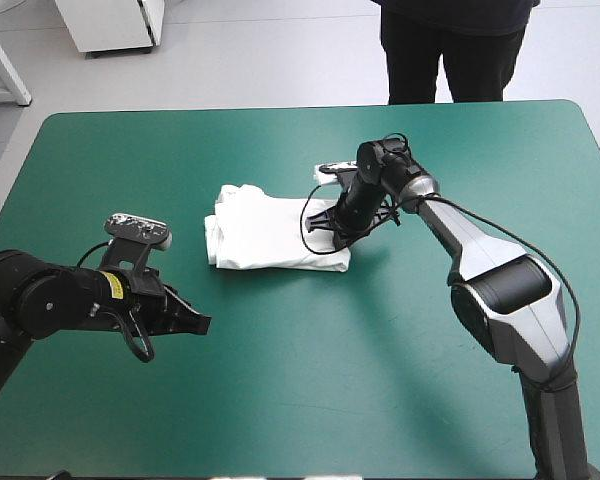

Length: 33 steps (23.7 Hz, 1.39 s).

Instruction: Fold the cloth

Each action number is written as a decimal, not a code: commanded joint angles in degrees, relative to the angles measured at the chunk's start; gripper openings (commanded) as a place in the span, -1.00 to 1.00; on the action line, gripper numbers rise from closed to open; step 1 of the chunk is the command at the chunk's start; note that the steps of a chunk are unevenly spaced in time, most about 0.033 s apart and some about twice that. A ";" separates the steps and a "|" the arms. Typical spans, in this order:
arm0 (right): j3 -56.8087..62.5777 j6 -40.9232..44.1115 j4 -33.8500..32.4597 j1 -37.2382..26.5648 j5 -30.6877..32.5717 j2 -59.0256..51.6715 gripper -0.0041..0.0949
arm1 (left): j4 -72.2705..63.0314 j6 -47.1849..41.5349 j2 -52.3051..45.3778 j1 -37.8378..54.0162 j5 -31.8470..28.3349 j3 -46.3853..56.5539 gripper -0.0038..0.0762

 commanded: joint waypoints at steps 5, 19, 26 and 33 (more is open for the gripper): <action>11.32 -0.52 -6.97 -7.66 2.36 -9.27 -0.95 | -0.99 -0.08 -0.89 0.03 1.73 -1.32 -0.96; 23.19 -2.79 -11.06 -34.66 2.26 -20.00 -0.95 | -1.11 0.60 -0.89 0.03 1.62 -1.32 -0.96; 23.19 -3.12 -12.99 -51.39 2.15 -20.23 -0.95 | -2.70 0.73 -0.89 0.03 1.74 -1.32 -0.96; 23.19 -2.79 -11.66 -55.77 1.33 -20.31 -0.95 | -2.70 0.73 -0.89 0.03 1.64 -1.32 -0.96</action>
